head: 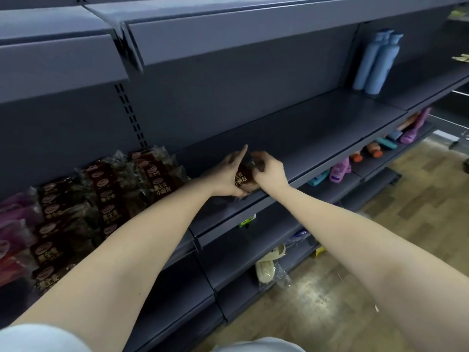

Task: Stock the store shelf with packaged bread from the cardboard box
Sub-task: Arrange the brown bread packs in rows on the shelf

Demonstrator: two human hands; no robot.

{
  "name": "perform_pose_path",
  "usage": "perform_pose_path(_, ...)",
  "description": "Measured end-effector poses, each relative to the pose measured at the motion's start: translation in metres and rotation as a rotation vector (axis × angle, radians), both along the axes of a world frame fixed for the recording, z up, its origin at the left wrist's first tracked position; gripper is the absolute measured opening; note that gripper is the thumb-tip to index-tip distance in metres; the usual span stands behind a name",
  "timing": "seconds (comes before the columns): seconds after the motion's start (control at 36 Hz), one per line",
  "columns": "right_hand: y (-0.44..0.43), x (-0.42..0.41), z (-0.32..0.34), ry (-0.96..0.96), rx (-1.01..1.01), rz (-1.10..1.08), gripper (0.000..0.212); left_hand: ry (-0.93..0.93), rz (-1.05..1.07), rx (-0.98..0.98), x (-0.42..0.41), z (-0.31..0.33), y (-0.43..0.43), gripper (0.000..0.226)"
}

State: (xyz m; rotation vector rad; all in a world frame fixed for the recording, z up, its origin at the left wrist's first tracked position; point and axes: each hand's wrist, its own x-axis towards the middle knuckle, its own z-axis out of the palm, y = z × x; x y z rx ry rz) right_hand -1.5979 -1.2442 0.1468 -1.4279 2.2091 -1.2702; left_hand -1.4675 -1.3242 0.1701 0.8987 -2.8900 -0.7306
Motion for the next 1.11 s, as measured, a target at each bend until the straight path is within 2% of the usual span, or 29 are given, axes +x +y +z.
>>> perform_pose_path(0.14,-0.003,0.000,0.011,-0.213,-0.068,-0.070,0.049,0.028,0.094,0.036,0.013,-0.008,-0.006,0.121)
perform_pose_path(0.25,-0.009,0.006,0.018,-0.303,-0.153,-0.105,0.045,0.269,0.205,0.085,0.021,-0.002,-0.007,0.113)
perform_pose_path(0.36,-0.019,0.006,0.025,-0.369,-0.183,-0.152,0.053,0.445,0.458,0.313,0.030,0.004,-0.016,0.109)
perform_pose_path(0.44,-0.024,0.013,0.029,-0.355,-0.174,-0.114,0.055,0.516,0.486,0.509,0.043,0.010,-0.015,0.085)
perform_pose_path(0.5,-0.027,0.019,0.031,-0.344,-0.170,-0.077,0.053,0.534,0.477,0.536,0.053,0.013,-0.010,0.062)
perform_pose_path(0.56,-0.029,0.027,0.031,-0.333,-0.170,-0.058,0.050,0.540,0.502,0.529,0.063,0.014,-0.005,0.052)
perform_pose_path(0.72,-0.035,0.064,0.029,-0.293,-0.168,-0.015,0.047,0.503,0.639,0.413,0.095,0.008,0.003,0.043)
perform_pose_path(0.78,-0.037,0.076,0.028,-0.297,-0.161,-0.012,0.047,0.507,0.692,0.451,0.106,0.007,0.005,0.045)
perform_pose_path(0.92,-0.037,0.099,0.026,-0.335,-0.168,-0.040,0.047,0.424,0.703,0.398,0.135,0.014,0.013,0.045)
perform_pose_path(0.97,-0.037,0.106,0.024,-0.327,-0.161,-0.031,0.044,0.386,0.715,0.329,0.144,0.017,0.018,0.043)
perform_pose_path(1.11,-0.035,0.125,0.023,-0.304,-0.144,0.036,0.043,0.252,0.771,0.007,0.168,0.015,0.026,0.039)
